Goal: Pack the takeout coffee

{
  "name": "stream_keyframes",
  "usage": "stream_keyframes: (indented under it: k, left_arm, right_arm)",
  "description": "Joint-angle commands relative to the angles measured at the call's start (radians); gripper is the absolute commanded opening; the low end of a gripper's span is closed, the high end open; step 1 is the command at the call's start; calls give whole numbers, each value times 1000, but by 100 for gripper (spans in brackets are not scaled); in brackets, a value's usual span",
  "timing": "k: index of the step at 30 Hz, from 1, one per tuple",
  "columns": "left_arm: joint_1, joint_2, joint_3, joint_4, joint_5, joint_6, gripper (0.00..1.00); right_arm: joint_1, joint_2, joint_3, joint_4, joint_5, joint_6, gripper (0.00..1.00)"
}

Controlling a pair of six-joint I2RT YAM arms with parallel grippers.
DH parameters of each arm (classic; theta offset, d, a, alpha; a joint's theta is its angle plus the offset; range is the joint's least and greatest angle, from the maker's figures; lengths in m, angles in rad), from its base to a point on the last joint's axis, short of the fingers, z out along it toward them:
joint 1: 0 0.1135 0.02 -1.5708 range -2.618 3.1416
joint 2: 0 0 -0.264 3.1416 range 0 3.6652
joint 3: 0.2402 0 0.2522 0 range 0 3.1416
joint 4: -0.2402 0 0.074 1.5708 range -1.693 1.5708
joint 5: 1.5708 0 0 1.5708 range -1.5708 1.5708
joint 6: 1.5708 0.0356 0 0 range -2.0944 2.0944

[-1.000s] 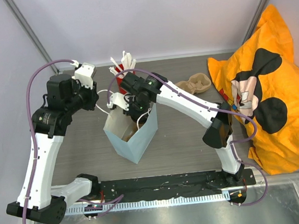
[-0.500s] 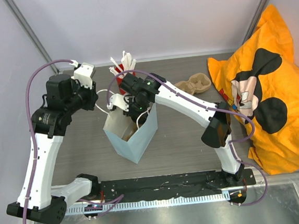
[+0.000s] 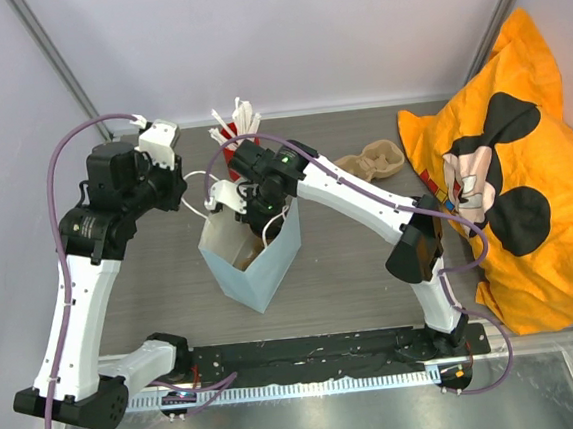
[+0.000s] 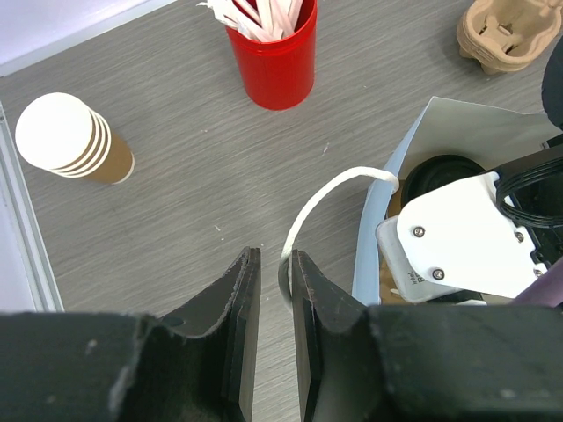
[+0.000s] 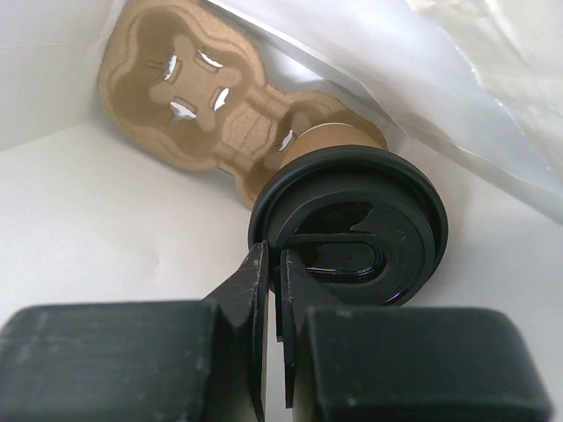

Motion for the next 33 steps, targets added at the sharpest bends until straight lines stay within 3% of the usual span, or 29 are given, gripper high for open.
stream_keyframes:
  k: [1, 33]
  left_arm:
    - [10, -22, 5, 43, 16, -8, 24]
    - [23, -34, -4, 45, 38, -12, 24]
  right_arm:
    - [2, -22, 5, 10, -19, -16, 1]
    - [2, -8, -16, 19, -26, -17, 1]
